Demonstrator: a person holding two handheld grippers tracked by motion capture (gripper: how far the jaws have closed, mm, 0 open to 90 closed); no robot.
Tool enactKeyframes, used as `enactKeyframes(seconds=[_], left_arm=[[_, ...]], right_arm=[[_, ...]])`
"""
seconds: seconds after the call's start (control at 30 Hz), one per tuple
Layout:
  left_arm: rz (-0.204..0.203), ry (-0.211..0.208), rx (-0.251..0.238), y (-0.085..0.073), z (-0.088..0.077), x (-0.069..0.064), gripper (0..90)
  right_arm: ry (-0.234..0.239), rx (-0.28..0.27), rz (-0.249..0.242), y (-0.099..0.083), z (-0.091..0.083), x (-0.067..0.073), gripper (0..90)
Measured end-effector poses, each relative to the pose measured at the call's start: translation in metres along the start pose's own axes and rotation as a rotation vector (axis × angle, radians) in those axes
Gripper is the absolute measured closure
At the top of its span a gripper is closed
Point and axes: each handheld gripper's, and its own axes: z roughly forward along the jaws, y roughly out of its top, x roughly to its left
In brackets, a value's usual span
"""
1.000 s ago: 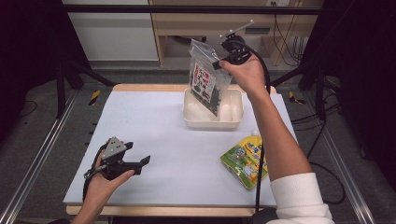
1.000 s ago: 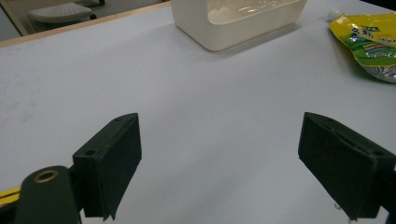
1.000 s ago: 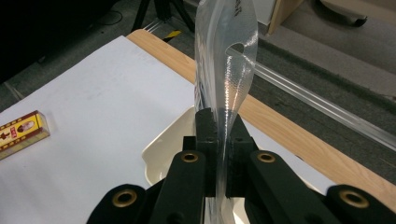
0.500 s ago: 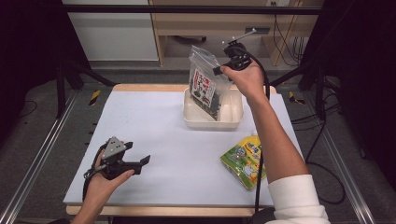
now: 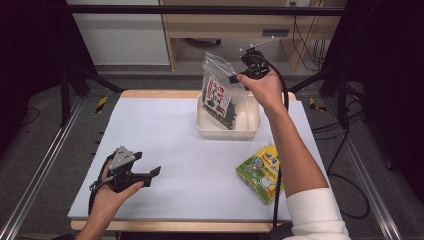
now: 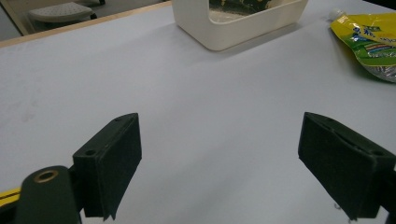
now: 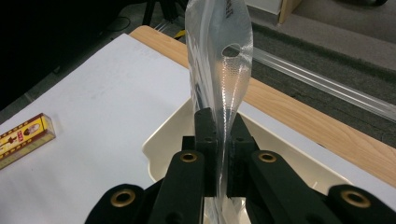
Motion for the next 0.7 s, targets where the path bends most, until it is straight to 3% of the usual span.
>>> enactKeyframes(seconds=[0.37, 0.7], left_arm=[[0.001, 0.0, 0.006, -0.0005, 0.0004, 0.0002, 13.4], [0.002, 0.002, 0.009, -0.0008, 0.0006, 0.0009, 13.4]], right_arm=[[-0.042, -0.005, -0.029, -0.0016, 0.0011, -0.0015, 83.4], [-0.078, -0.021, -0.063, -0.0023, -0.0009, 0.0004, 70.1]])
